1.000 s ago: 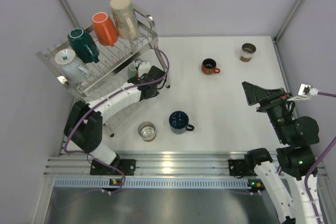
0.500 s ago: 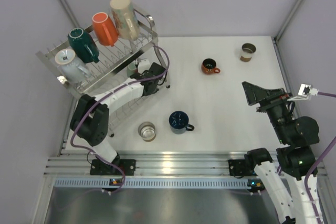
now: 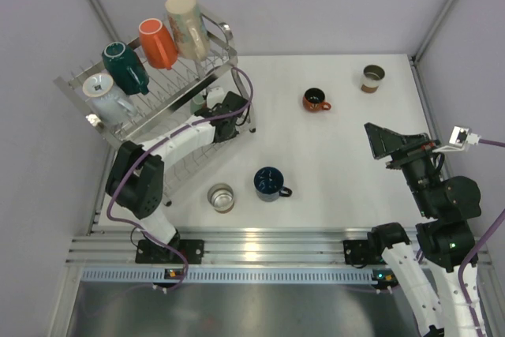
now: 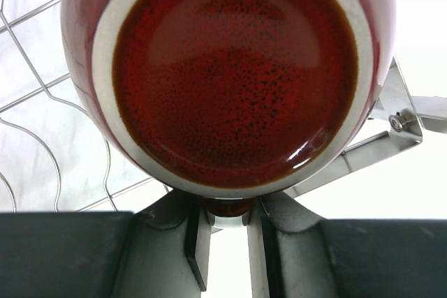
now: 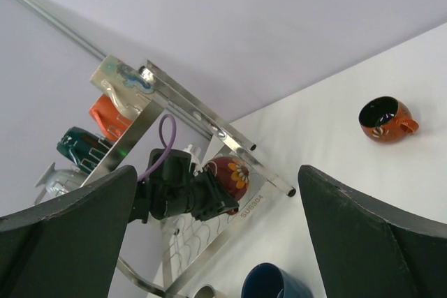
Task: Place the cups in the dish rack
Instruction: Place the cup upside down on the dish rack
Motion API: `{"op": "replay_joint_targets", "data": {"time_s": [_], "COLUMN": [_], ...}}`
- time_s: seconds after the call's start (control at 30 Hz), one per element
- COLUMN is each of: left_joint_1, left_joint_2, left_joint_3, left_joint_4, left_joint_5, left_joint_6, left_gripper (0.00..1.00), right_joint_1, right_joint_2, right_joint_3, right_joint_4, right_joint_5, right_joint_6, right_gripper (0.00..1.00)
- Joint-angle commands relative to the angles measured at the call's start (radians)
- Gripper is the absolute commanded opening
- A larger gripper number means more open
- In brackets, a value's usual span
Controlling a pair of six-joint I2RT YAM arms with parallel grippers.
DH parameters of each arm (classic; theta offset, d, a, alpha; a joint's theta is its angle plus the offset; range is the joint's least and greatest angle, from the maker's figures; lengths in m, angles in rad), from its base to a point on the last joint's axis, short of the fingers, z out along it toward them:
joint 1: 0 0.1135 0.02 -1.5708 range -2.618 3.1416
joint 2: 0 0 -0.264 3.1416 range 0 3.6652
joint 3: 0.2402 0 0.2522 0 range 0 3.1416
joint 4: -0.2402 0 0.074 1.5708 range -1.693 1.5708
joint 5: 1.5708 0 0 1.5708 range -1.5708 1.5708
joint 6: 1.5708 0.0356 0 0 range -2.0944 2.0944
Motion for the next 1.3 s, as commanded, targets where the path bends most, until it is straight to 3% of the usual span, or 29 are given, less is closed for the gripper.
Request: {"op": "replay_joint_targets", "data": {"time_s": [0.0,1.27], "left_joint_1": [0.004,0.004], "left_joint_2": [-0.051,-0.092], "left_joint_3": [0.035,-0.080], "left_joint_4": [0.031,0.030], "left_joint_5": [0.093,0.140], "left_joint_6": [-0.001,0.016], "left_gripper": [0.00,0.00], "right_joint_1": [-0.007,-0.007], "right_joint_2": [0.000,0.027], "right_joint_3": [0.030,0.012], "right_joint_4": [0.023,0.029], "right_joint_5": [0.007,-0.048], "right_joint_6": [-0.021,-0.009], "right_gripper": [0.99,0.99]}}
